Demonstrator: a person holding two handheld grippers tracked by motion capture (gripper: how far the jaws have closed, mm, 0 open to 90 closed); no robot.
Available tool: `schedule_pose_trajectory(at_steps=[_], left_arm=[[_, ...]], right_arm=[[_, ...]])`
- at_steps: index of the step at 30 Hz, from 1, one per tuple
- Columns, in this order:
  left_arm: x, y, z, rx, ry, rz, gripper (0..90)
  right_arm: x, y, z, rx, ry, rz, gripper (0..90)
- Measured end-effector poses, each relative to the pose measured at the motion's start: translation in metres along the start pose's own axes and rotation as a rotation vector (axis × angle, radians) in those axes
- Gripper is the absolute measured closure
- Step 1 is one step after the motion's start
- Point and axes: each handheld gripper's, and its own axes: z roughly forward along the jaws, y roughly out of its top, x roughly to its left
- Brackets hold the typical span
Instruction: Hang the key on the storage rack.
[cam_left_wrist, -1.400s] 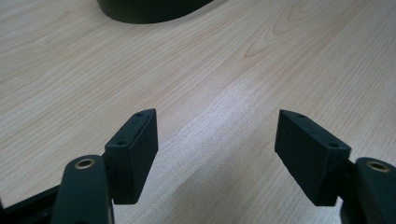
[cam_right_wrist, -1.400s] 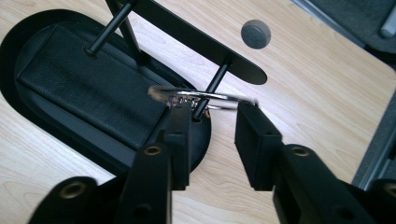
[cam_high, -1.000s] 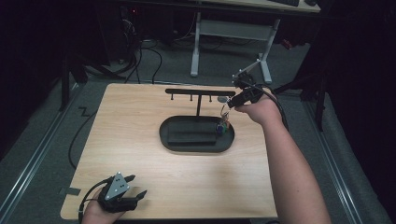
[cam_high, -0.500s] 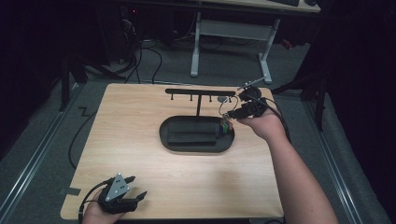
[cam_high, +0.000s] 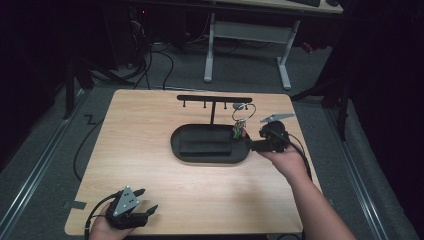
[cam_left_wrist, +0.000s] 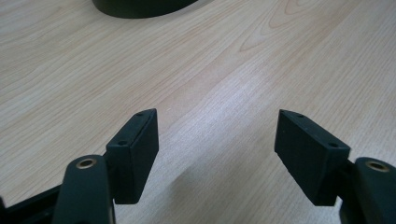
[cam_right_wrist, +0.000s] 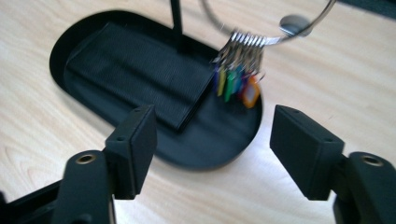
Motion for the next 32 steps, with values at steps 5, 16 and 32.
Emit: schedule_pose_trajectory(at_steps=[5,16,32], left_arm=[[-0.002,0.002,0.006,-0.001,-0.013,0.005,30.9],[-0.008,0.006,0.003,-0.047,-0.022,0.017,30.2],[-0.009,0.008,0.001,-0.051,-0.012,0.016,31.3]], right_arm=[[0.011,-0.045,0.004,-0.065,-0.013,-0.017,24.3],[0.017,-0.157,-0.001,-0.251,-0.007,0.106,14.6],[0.024,-0.184,-0.003,-0.231,-0.032,0.103,14.9]])
